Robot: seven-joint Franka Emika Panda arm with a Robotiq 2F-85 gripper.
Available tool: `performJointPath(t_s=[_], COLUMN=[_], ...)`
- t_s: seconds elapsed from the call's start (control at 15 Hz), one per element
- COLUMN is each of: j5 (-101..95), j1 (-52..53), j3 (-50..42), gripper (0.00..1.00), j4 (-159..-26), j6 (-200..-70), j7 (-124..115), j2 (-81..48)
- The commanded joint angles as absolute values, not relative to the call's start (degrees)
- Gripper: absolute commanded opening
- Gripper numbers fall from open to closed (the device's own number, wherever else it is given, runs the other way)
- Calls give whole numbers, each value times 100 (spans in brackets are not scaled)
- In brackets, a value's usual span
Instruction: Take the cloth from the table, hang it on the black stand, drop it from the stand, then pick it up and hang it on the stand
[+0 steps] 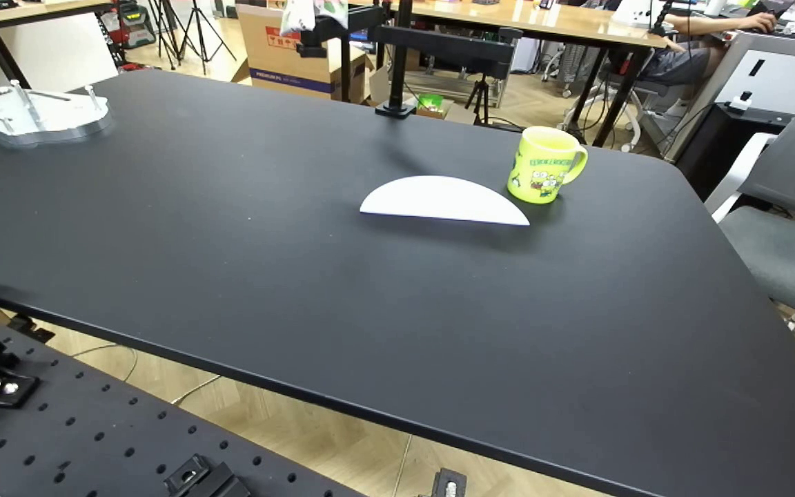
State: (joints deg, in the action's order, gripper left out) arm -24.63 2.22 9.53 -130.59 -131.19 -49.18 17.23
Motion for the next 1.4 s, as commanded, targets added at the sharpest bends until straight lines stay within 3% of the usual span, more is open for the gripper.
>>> performJointPath(t_s=[0.0, 0.67, 1.33], j5=[-2354, -2008, -1478], j1=[75, 16, 107], j3=[970, 873, 1065], gripper=[1, 1, 1], j4=[-13311, -13883, -14771], j6=[-13533, -14051, -13902], j7=[-4967, -4821, -4271], j2=[1547, 1479, 2868])
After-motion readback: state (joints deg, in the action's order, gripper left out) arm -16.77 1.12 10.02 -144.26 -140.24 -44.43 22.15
